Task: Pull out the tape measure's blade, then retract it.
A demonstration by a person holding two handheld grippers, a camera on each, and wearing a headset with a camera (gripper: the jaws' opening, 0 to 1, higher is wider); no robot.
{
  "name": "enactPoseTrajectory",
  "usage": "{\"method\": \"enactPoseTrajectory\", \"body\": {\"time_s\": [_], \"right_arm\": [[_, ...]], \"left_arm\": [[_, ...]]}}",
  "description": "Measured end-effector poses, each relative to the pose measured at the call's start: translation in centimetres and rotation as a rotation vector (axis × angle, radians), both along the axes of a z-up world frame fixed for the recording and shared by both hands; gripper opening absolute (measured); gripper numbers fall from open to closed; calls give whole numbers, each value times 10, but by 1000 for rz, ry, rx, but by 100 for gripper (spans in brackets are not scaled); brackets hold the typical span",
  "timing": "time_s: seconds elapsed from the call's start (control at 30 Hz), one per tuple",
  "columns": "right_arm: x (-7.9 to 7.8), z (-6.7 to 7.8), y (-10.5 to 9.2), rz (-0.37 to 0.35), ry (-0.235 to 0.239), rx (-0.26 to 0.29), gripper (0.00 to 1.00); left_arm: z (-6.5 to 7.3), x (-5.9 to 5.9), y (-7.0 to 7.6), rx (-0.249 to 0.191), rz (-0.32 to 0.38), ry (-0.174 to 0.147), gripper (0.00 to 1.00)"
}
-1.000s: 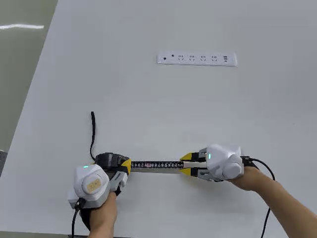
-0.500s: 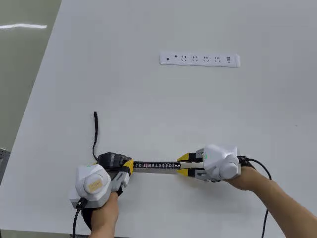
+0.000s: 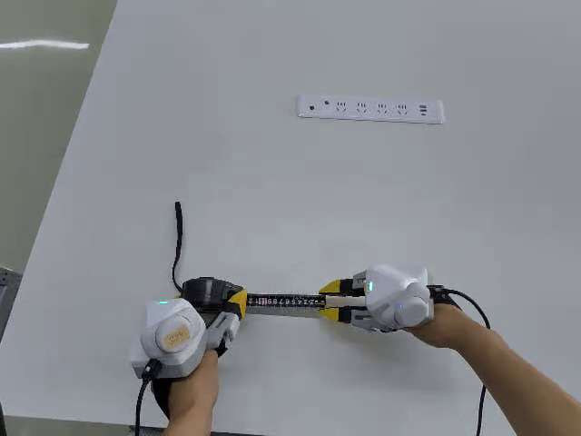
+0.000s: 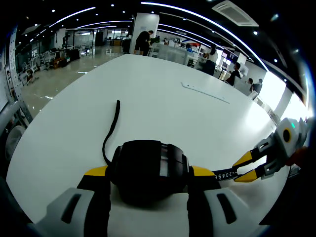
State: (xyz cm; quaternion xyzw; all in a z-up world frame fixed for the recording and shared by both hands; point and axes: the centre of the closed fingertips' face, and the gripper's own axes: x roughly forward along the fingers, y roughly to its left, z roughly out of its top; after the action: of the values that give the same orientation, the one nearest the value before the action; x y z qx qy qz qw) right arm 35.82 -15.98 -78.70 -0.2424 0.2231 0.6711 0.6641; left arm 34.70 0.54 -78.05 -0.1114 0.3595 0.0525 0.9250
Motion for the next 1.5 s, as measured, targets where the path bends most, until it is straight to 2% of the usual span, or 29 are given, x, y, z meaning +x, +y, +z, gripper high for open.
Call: {"method": "enactPoseTrajectory", "body": {"time_s": [0.73,1.5], "right_arm": [[-5,1,22,6,15,12,13],[-5,0,50,12,18,34,13]], "left_arm": [[0,-1,-1,14,-14,3,60],[1,-1,1,-7,-7,4,60]]}}
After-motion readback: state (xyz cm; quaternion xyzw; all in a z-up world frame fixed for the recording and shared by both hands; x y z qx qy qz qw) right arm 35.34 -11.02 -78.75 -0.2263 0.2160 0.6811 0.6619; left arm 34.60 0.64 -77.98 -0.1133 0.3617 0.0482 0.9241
